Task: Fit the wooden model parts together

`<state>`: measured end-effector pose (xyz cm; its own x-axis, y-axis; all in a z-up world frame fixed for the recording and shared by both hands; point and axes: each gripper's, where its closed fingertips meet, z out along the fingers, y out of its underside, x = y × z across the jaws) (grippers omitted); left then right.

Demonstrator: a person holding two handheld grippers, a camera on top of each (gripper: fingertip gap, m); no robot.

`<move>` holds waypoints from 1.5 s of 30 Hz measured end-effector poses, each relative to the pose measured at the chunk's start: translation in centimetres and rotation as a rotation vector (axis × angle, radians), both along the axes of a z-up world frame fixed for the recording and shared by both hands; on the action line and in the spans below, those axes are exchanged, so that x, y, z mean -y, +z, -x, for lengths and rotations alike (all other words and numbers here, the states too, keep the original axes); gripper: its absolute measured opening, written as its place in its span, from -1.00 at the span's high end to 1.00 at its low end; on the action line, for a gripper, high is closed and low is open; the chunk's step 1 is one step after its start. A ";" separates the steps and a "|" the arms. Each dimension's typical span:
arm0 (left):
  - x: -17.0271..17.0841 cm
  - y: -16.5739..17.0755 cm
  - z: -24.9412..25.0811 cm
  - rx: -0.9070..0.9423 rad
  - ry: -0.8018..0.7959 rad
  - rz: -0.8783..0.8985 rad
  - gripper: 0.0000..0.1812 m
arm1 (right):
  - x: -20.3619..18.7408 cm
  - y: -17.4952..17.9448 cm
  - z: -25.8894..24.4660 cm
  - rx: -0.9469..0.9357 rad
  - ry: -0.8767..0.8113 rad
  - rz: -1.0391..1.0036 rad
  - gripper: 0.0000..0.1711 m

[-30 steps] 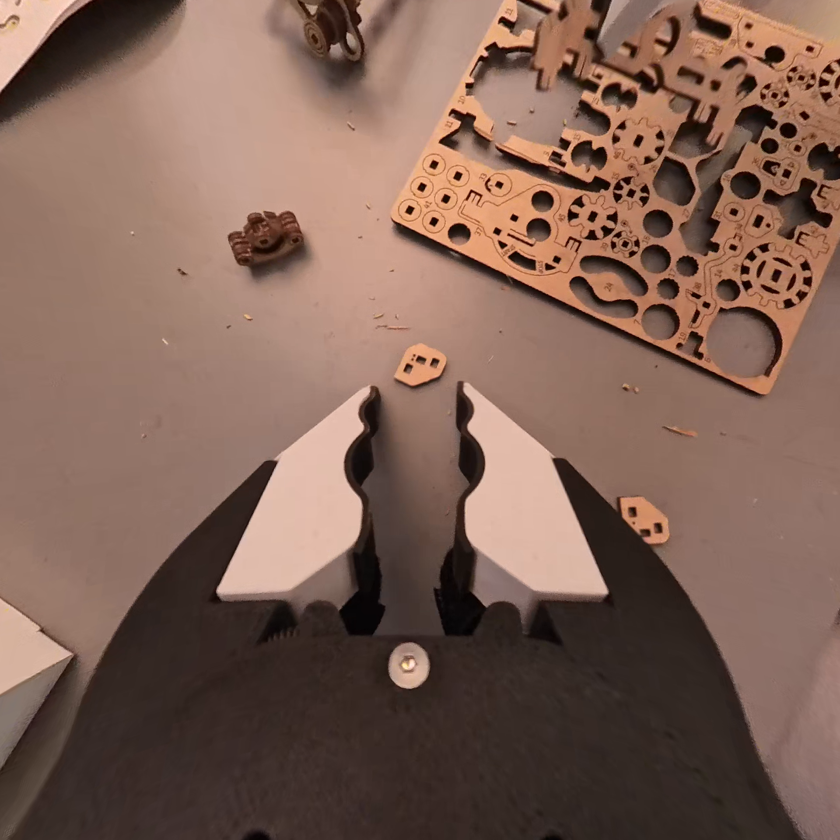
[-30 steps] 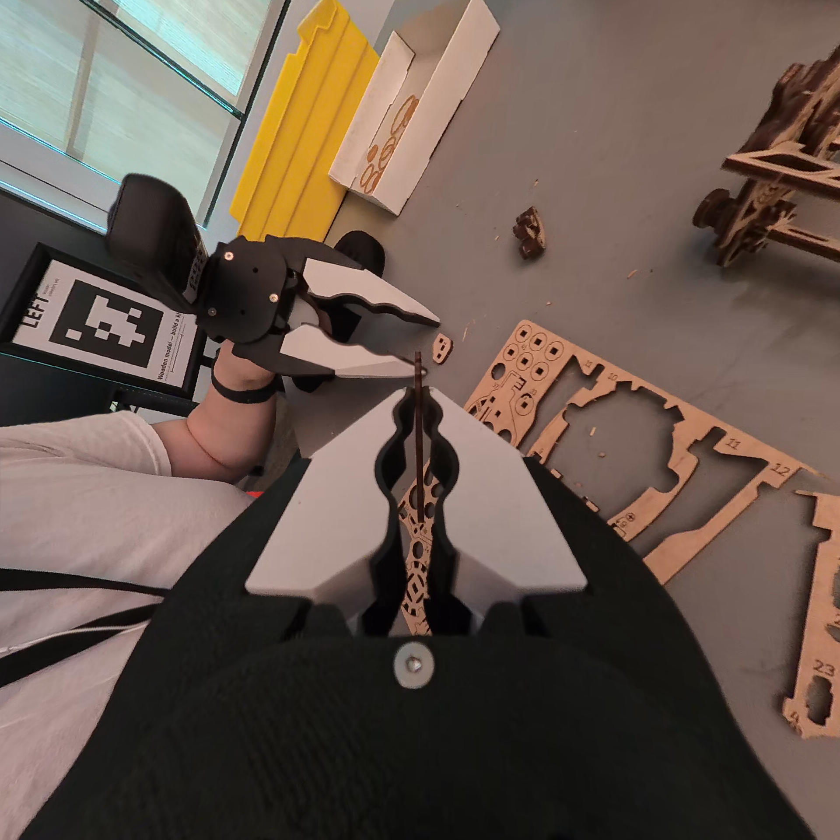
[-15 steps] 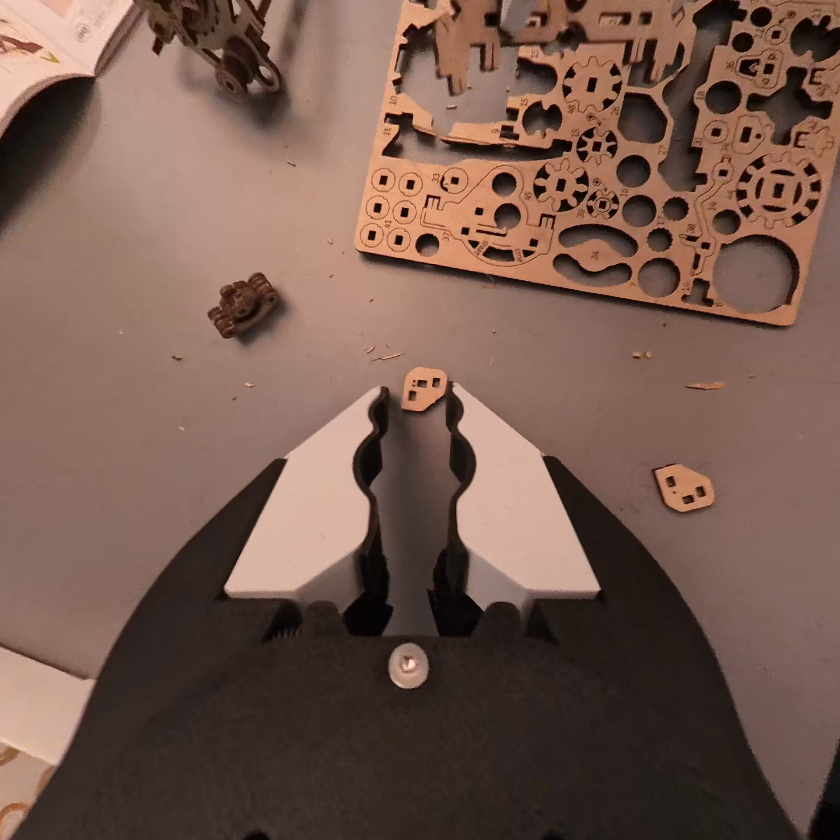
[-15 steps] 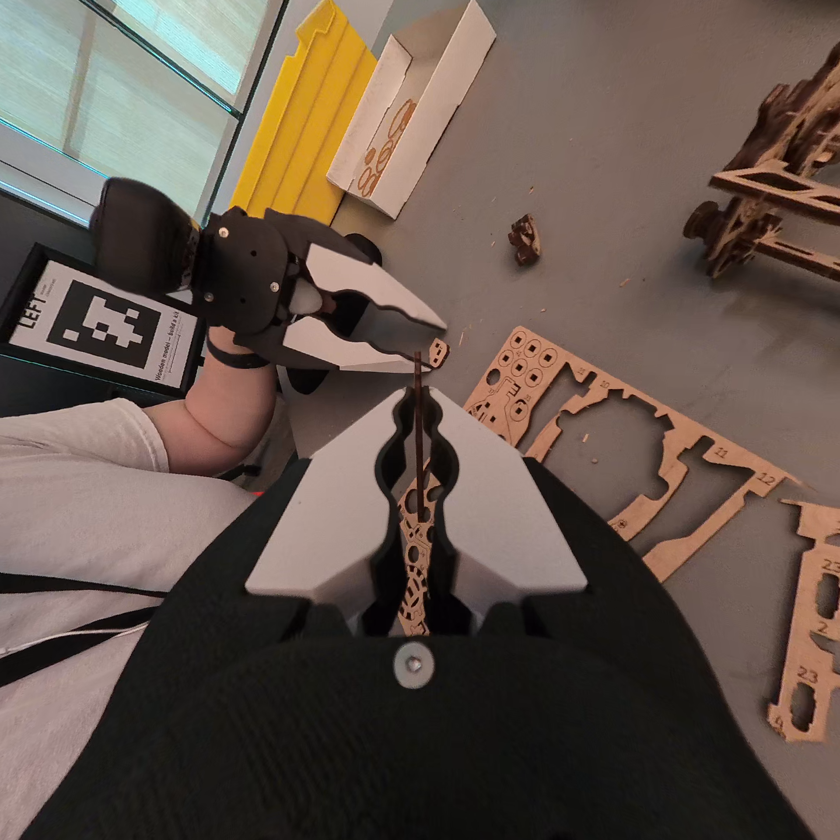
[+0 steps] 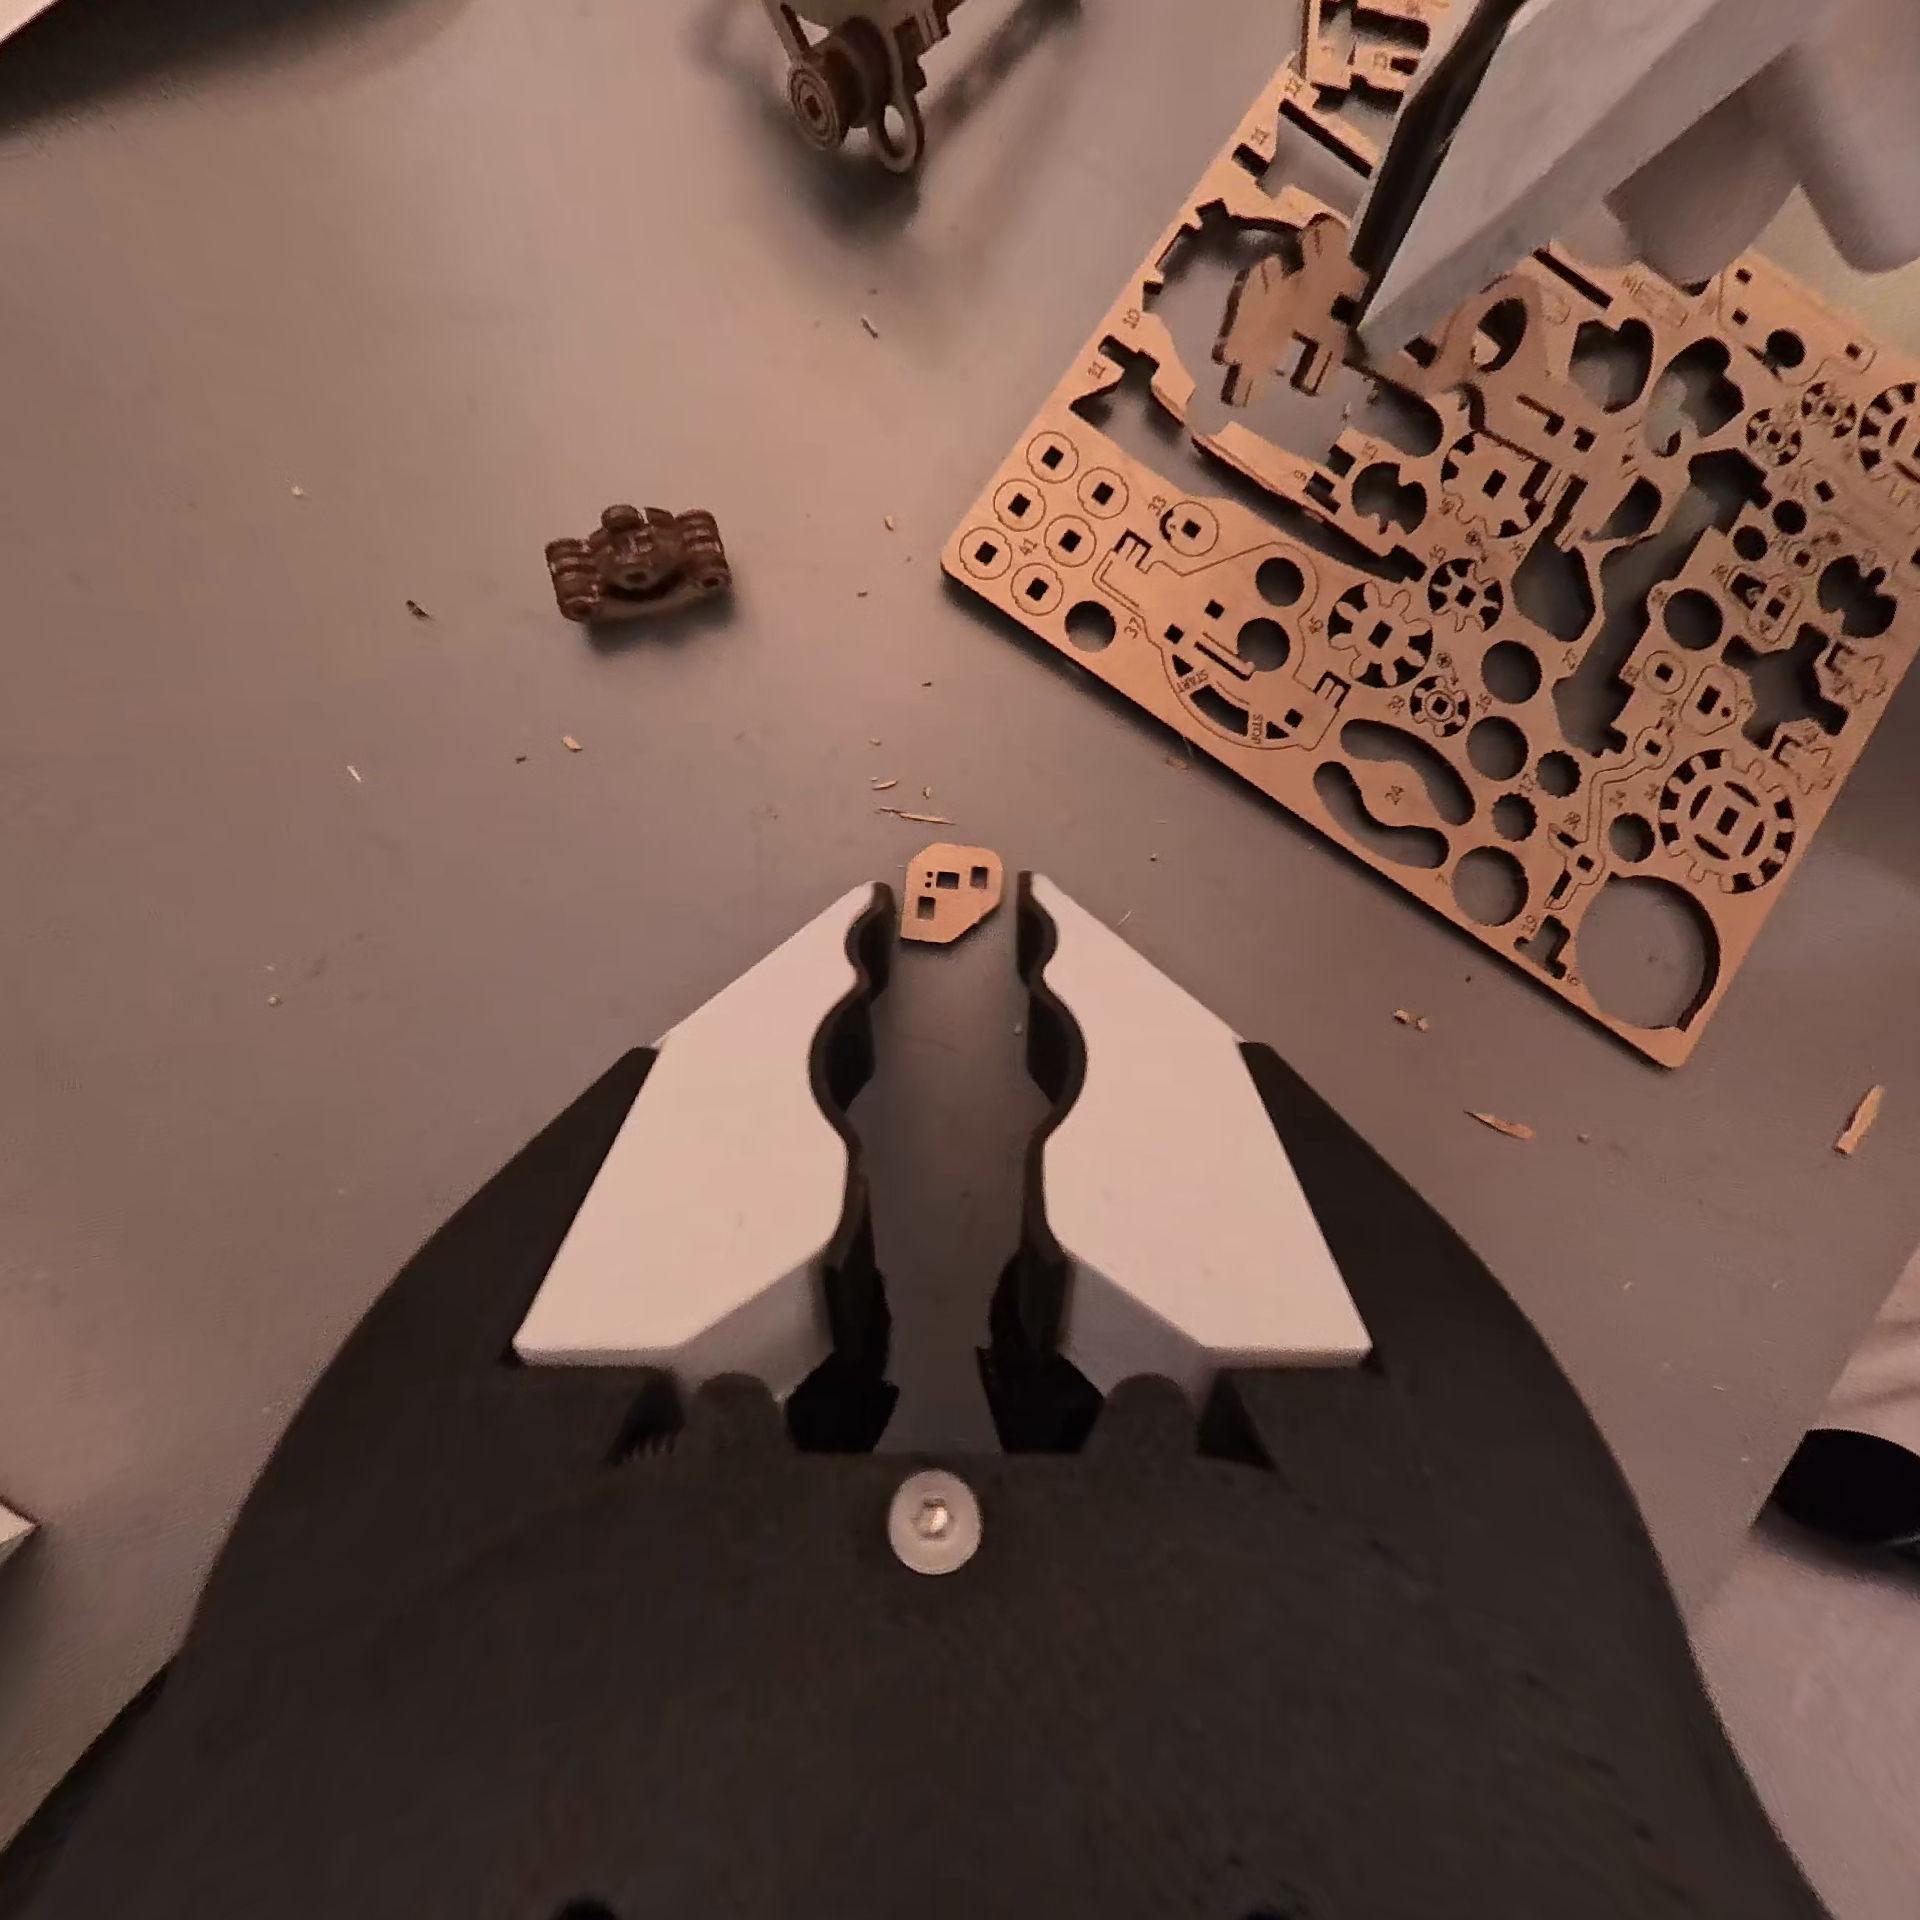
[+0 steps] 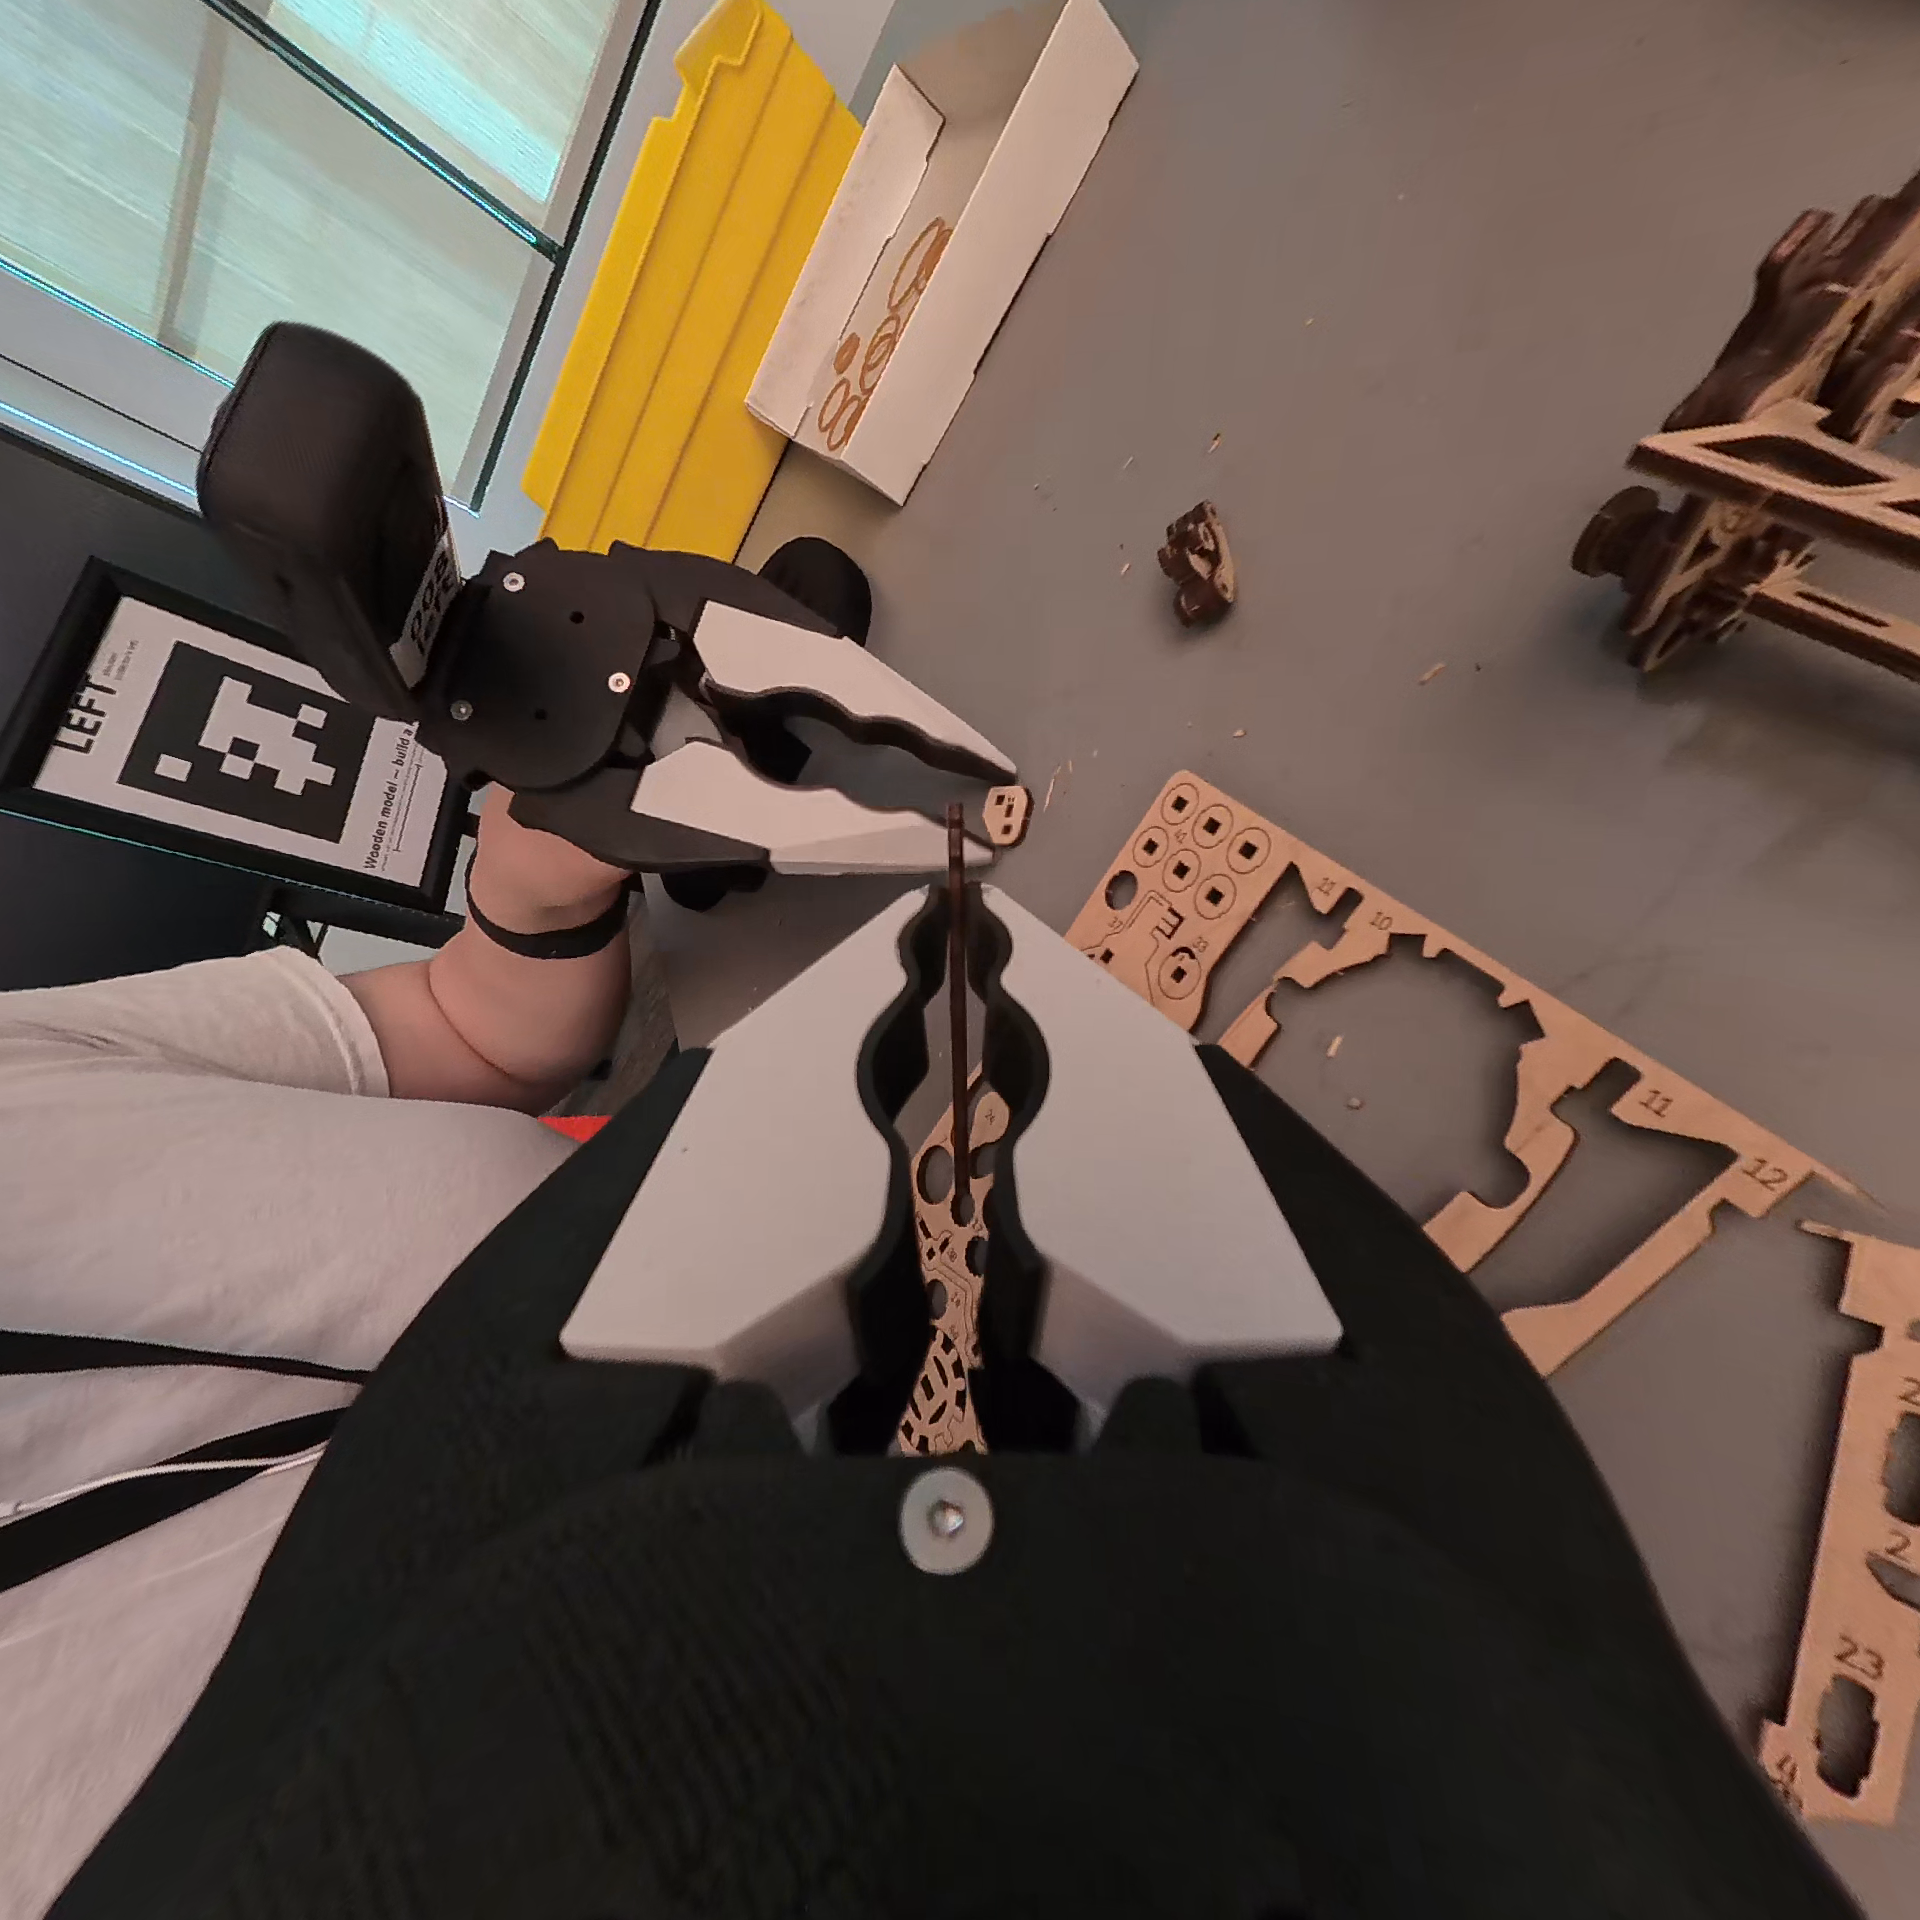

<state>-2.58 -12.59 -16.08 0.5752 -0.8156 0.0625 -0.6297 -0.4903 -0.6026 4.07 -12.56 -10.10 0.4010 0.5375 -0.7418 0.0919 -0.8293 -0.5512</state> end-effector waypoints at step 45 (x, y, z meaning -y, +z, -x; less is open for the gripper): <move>0.0 -0.2 0.8 -0.069 -0.074 -0.078 0.72 | -0.6 -1.0 3.0 -0.010 0.064 0.065 0.98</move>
<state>-3.37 -12.61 -16.25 0.5144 -0.8566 -0.0406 -0.7037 -0.3946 -0.5908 1.05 -12.00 -11.15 0.3602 0.5121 -0.7798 0.1406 -0.8561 -0.4973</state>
